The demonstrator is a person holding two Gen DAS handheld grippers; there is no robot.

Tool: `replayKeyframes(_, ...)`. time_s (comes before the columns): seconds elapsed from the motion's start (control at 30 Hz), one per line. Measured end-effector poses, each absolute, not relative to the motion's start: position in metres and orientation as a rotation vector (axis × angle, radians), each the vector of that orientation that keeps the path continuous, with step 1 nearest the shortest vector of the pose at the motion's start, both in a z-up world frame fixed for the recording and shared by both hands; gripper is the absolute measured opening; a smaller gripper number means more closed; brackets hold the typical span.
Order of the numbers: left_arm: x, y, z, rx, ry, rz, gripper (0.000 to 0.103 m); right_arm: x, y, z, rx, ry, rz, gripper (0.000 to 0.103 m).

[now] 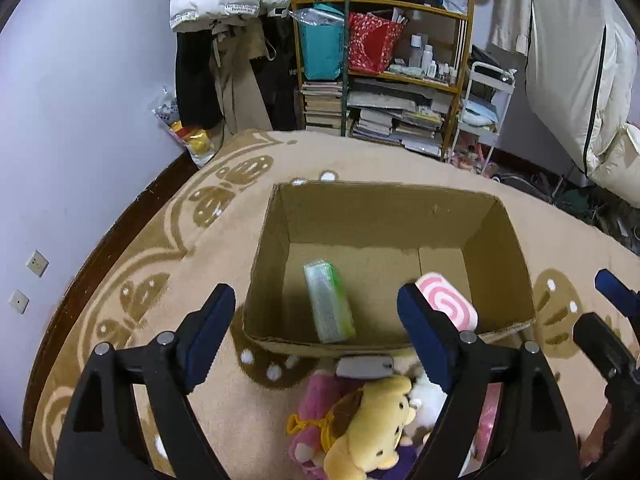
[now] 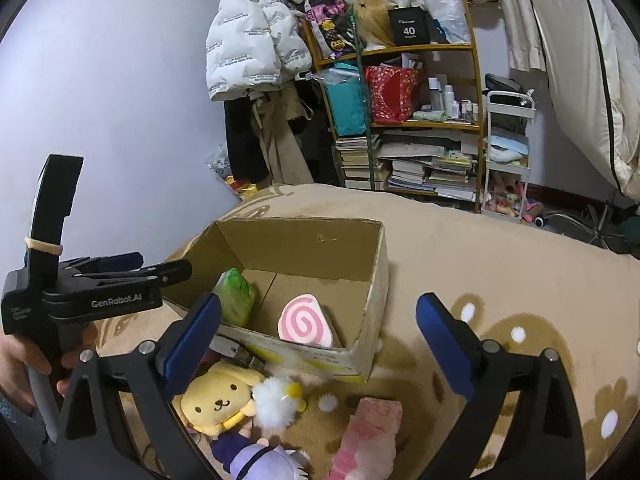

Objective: Organize soft objects
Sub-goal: 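Carry the tissue pack over the box and release it with the left tool, then grasp the yellow dog plush with the left tool while the right tool grasps the pink wrapped plush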

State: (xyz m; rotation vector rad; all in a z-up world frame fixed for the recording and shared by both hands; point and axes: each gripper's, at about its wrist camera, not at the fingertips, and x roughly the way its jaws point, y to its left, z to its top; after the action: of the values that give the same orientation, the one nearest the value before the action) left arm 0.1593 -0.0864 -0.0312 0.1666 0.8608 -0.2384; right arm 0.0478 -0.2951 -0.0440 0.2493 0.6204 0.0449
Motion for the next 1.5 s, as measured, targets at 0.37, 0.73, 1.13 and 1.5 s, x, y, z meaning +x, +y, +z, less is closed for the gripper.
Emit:
replayKeyframes(0.37,0.11,-0.072,-0.019,0.229,0.864,-0.218,0.094,0.021,-0.298,-0.045,0.266,0.673,0.02,0.102)
replayKeyframes(0.73,0.075,-0.075,-0.038,0.285,0.947,-0.247,0.094,0.002,-0.296,-0.069,0.305,0.779,-0.027,0.102)
replayKeyframes(1.13,0.084,-0.093,-0.086,0.388,1.057,-0.265,0.094,0.015,-0.303,-0.106,0.361,0.894,-0.065,0.102)
replayKeyframes(1.5,0.091,-0.11,-0.113,0.456,1.11,-0.277,0.094,0.035,-0.303,-0.14,0.394,0.997,-0.092,0.102)
